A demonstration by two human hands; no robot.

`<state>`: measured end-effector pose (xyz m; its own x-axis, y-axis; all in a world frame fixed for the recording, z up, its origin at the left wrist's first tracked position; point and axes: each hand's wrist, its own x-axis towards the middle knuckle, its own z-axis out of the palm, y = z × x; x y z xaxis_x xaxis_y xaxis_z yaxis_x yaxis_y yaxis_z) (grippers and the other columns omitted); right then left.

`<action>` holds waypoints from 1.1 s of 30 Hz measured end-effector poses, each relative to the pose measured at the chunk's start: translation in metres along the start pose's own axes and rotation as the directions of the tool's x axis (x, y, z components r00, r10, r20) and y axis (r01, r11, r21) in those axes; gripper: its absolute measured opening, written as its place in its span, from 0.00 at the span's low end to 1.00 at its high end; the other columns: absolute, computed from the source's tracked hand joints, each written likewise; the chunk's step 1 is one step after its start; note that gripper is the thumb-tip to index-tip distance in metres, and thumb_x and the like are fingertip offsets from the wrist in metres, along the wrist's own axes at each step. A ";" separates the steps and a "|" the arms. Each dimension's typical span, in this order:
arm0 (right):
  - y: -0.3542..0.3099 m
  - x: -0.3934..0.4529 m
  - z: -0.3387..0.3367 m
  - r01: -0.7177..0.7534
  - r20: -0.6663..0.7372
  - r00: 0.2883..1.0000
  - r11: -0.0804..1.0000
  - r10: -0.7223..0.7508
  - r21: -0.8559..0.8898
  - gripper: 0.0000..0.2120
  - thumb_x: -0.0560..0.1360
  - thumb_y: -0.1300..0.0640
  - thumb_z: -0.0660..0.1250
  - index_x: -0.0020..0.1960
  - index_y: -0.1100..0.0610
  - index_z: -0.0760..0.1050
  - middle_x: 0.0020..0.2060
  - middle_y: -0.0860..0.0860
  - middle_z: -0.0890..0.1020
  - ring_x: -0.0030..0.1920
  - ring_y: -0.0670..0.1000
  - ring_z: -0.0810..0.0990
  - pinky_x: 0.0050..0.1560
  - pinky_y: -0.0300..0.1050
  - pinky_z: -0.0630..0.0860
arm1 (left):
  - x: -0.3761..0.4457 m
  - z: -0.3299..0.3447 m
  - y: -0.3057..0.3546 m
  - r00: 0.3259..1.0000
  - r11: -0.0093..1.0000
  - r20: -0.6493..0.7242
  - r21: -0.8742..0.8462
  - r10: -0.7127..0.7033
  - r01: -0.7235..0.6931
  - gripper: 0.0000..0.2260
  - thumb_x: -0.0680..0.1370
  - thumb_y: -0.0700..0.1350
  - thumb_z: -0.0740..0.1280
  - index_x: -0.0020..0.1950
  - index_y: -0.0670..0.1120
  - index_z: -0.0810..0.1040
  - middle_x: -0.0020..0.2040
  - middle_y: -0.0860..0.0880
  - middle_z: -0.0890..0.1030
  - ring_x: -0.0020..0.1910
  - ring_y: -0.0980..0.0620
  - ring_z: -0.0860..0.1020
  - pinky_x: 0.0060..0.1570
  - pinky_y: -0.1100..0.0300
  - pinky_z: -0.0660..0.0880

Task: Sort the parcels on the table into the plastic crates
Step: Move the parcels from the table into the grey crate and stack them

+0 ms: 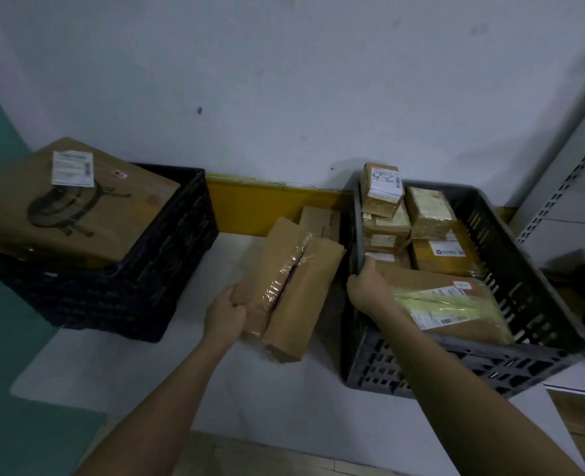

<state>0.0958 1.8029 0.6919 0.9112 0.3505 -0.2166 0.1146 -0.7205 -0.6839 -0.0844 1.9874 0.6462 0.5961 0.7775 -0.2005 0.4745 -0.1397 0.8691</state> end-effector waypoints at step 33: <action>-0.048 -0.013 -0.037 0.459 -0.024 0.841 0.688 -0.541 0.562 0.29 0.76 0.75 0.65 0.65 0.45 0.67 0.61 0.44 0.77 0.63 0.45 0.75 0.51 0.36 0.79 | -0.011 -0.119 0.126 0.992 0.695 0.003 -0.714 0.130 -0.089 0.28 0.78 0.67 0.60 0.67 0.48 0.78 0.57 0.46 0.84 0.56 0.47 0.82 0.57 0.47 0.78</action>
<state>0.0928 1.8104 0.7534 0.7133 0.6702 0.2047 0.2750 0.0010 -0.9615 -0.1085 2.0347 0.8117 0.6544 0.7511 -0.0874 -0.1858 0.2717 0.9443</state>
